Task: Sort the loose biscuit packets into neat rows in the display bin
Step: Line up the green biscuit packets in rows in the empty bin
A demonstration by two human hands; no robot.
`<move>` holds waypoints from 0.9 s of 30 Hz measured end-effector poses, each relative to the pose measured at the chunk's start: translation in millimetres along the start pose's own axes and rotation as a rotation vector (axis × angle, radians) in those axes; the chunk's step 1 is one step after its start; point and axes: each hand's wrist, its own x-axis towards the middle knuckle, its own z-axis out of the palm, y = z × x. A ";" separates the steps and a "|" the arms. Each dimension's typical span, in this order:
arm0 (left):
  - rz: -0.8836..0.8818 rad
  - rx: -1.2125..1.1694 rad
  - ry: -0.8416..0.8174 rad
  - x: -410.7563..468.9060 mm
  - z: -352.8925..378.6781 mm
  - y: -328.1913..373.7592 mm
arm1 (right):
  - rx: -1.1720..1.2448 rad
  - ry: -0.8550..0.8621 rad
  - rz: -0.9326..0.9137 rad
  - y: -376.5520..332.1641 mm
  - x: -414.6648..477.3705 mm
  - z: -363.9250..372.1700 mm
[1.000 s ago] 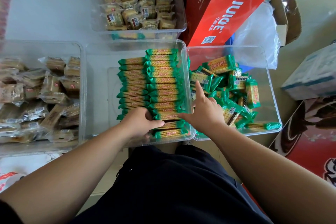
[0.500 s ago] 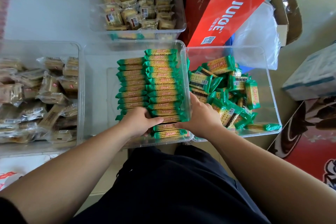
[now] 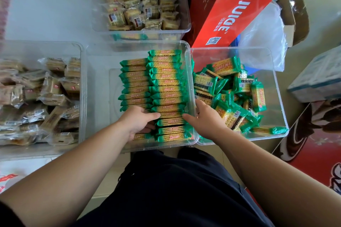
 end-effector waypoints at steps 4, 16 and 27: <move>-0.031 -0.074 -0.001 1.4 1.7 -4.1 | 0.049 -0.019 0.037 -2.4 3.0 0.4; 0.095 0.051 0.066 -15.8 8.7 2.5 | -0.094 0.111 0.160 -24.1 11.0 -0.5; 0.210 0.420 0.115 -14.9 11.6 4.6 | -0.094 0.020 0.078 -13.1 1.3 -9.8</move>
